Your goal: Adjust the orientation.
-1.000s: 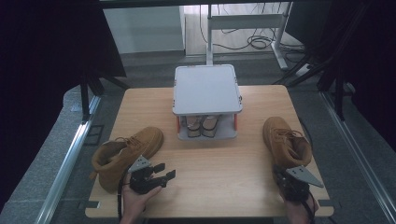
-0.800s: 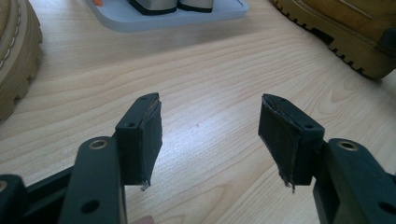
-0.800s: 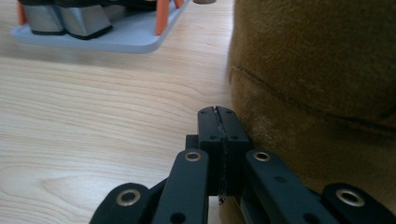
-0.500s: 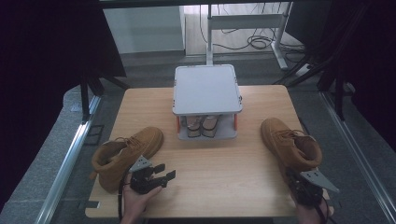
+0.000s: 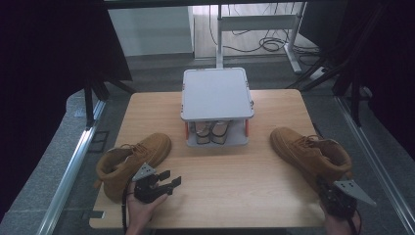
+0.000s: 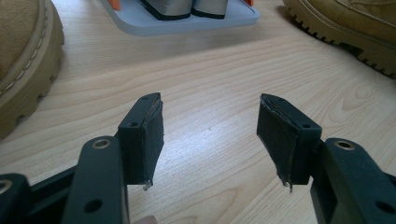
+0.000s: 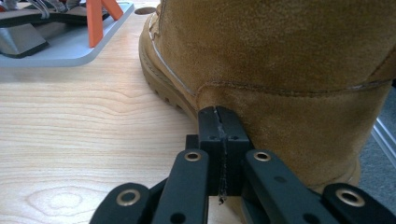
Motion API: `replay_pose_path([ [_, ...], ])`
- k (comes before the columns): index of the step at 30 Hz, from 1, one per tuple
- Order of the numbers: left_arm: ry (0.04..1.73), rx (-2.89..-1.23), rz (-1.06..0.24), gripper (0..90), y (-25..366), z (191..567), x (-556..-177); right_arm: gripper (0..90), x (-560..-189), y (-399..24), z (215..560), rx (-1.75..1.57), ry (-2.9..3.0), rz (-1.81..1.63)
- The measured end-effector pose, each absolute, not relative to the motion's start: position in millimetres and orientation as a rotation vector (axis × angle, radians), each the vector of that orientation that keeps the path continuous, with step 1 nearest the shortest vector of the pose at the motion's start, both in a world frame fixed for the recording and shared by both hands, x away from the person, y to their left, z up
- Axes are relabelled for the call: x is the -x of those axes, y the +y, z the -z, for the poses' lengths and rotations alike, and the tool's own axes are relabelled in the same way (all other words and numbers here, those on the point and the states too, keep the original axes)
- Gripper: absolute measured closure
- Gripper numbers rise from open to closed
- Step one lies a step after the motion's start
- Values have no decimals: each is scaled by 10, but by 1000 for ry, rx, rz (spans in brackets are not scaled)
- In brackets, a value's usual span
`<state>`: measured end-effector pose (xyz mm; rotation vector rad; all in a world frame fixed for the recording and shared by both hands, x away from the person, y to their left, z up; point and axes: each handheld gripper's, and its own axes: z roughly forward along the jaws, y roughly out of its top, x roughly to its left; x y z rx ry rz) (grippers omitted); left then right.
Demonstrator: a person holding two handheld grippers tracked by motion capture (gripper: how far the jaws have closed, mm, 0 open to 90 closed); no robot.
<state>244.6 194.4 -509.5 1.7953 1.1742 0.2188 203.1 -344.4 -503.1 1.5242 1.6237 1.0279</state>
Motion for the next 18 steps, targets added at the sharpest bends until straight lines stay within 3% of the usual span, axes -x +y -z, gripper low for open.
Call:
replay_pose_path([
  [18,1160,-1820,-195,404,1916,5117,-2448,895,-2031,-3406,5039,-1536,1619,-1064],
])
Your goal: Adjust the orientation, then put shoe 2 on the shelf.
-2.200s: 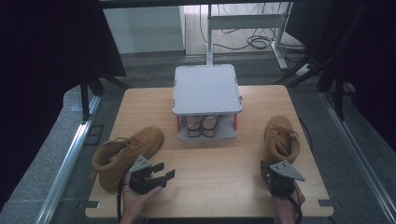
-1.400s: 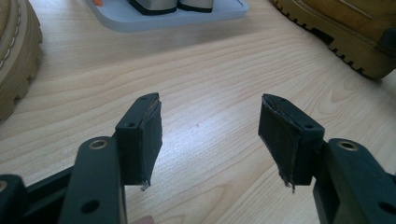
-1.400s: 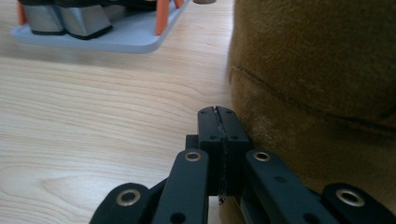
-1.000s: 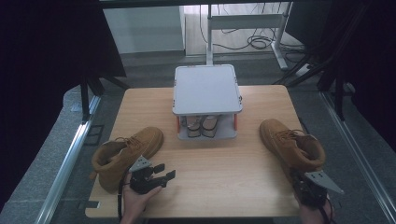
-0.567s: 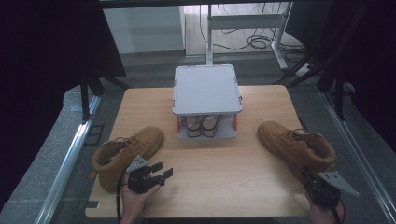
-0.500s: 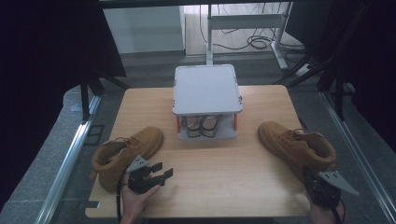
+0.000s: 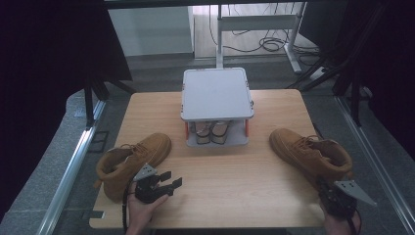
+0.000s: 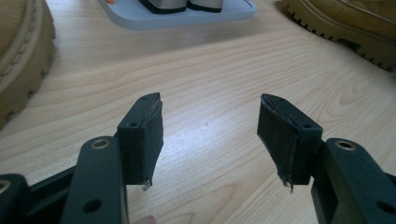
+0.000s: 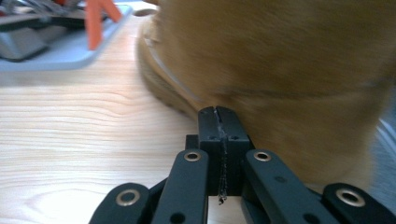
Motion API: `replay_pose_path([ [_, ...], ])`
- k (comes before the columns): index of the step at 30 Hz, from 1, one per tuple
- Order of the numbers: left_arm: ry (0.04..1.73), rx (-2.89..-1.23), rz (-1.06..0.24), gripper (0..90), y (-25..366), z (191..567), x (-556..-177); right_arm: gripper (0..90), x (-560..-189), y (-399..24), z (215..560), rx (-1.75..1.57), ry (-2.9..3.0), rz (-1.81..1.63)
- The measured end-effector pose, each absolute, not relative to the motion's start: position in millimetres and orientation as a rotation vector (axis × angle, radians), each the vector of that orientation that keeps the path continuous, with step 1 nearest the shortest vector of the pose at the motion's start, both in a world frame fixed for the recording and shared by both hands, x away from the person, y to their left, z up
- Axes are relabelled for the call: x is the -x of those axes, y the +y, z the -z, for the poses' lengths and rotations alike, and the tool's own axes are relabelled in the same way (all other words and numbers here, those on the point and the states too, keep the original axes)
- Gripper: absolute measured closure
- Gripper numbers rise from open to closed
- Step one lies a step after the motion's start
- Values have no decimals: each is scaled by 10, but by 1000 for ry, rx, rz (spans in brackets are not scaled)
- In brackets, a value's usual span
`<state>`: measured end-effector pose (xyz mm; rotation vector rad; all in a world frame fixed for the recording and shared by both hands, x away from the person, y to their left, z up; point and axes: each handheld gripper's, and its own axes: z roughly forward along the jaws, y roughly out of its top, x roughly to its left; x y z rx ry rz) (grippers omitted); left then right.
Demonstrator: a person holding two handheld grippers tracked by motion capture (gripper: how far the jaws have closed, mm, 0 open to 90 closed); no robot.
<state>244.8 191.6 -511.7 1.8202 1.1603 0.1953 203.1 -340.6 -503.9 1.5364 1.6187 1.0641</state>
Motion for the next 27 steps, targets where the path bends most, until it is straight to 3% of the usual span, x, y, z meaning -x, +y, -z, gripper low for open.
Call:
replay_pose_path([
  [15,1143,-1830,-179,414,1914,5119,-2439,868,-2132,-2704,5167,-1378,1890,-1167],
  [19,1095,-1809,-258,445,1892,5038,-2364,852,-2143,-2659,5181,-1382,1912,-1197],
  [27,1049,-1845,-304,451,1824,4899,-2311,700,-2276,-2549,5176,-1356,1967,-1258],
])
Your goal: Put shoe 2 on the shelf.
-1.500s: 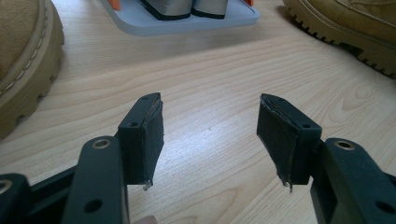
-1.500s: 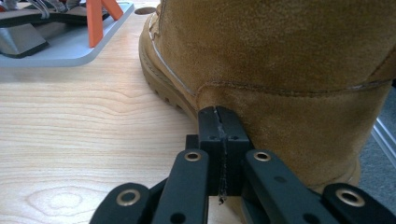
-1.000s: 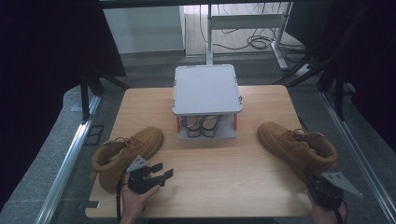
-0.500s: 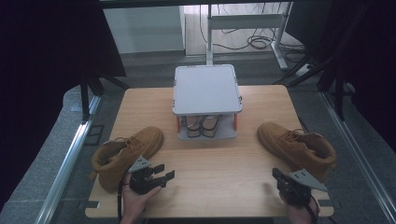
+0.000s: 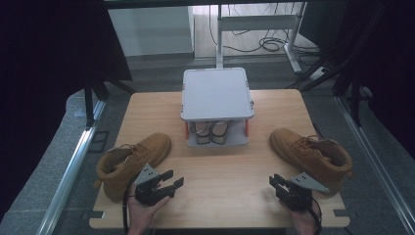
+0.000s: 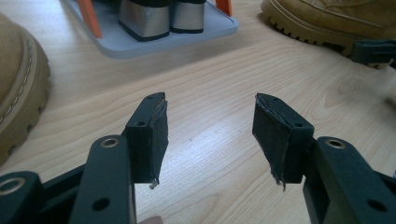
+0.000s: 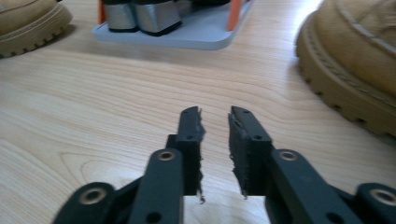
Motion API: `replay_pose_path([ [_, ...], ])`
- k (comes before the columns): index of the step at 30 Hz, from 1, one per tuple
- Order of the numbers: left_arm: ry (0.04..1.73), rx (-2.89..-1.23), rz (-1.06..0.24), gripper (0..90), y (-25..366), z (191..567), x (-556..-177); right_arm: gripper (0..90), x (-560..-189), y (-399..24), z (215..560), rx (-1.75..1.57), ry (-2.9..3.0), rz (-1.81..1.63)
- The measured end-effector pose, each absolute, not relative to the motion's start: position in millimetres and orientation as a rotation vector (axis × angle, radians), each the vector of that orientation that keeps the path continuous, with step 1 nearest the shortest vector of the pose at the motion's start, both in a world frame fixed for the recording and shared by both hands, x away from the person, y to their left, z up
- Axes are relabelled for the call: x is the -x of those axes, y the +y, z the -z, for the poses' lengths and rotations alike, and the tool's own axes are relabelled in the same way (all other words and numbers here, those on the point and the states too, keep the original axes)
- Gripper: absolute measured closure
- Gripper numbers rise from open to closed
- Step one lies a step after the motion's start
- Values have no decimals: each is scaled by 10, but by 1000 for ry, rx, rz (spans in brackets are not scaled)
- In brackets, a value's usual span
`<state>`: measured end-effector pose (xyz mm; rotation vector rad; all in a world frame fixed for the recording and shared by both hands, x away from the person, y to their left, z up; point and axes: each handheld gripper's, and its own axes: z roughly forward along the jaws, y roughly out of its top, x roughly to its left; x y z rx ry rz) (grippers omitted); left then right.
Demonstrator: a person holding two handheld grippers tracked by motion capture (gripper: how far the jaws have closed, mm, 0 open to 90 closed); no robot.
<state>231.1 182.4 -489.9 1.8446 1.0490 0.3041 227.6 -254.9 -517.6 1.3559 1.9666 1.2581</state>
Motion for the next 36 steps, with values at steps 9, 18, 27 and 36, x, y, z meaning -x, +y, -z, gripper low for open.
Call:
replay_pose_path([
  [9,1083,-1787,-385,439,2001,4610,-2205,570,-2336,-2529,5267,-1362,2038,-1266],
  [18,1148,-1737,-508,421,2502,4146,-2169,545,-2282,-2530,5311,-1357,2061,-1249],
  [27,1302,-1728,-577,406,3084,4042,-2390,529,-2292,-2455,5364,-1361,2094,-1205],
  [36,1432,-1729,-569,413,3395,4176,-2573,537,-2265,-2506,5338,-1362,2023,-1220],
])
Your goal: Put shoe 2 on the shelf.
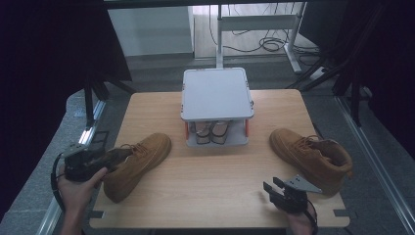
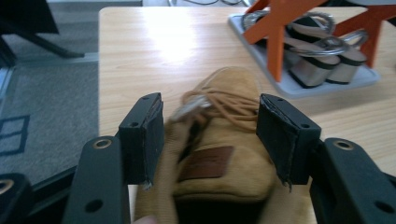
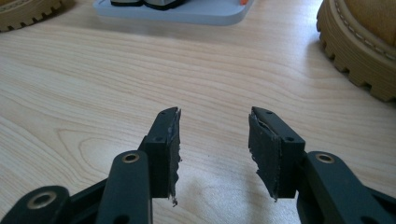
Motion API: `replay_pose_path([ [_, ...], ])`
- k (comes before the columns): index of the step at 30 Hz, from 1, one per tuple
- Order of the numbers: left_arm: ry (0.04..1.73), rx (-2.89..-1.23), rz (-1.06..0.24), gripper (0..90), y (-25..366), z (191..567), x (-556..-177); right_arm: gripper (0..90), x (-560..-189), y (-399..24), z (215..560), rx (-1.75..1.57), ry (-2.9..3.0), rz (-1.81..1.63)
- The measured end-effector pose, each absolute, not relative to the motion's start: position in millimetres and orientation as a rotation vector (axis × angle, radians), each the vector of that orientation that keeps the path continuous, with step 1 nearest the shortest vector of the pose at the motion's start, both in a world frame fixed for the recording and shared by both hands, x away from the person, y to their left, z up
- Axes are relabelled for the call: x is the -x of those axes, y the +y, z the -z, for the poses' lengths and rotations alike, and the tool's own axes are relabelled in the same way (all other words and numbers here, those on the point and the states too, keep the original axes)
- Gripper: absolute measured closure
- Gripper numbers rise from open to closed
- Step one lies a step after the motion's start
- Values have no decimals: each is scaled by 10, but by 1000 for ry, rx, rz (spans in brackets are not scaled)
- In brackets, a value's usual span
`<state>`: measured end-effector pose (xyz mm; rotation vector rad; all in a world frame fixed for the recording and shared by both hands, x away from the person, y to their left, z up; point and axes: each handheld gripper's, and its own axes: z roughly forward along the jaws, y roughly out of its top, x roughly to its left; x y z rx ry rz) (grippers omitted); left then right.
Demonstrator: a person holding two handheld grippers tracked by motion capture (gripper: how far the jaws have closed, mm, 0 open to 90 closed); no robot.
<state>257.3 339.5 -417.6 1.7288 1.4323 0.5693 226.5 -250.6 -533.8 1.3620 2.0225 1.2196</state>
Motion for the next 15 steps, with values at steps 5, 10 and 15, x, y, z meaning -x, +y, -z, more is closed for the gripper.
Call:
replay_pose_path([
  [5,1484,-1737,-579,406,3504,4208,-2607,533,-2271,-2518,5360,-1377,2030,-1218],
  [10,1511,-1763,-559,400,3573,4281,-2655,529,-2273,-2507,5361,-1376,2037,-1212],
  [15,1519,-1837,-448,399,3555,4350,-2795,529,-2265,-2501,5359,-1372,2013,-1220],
])
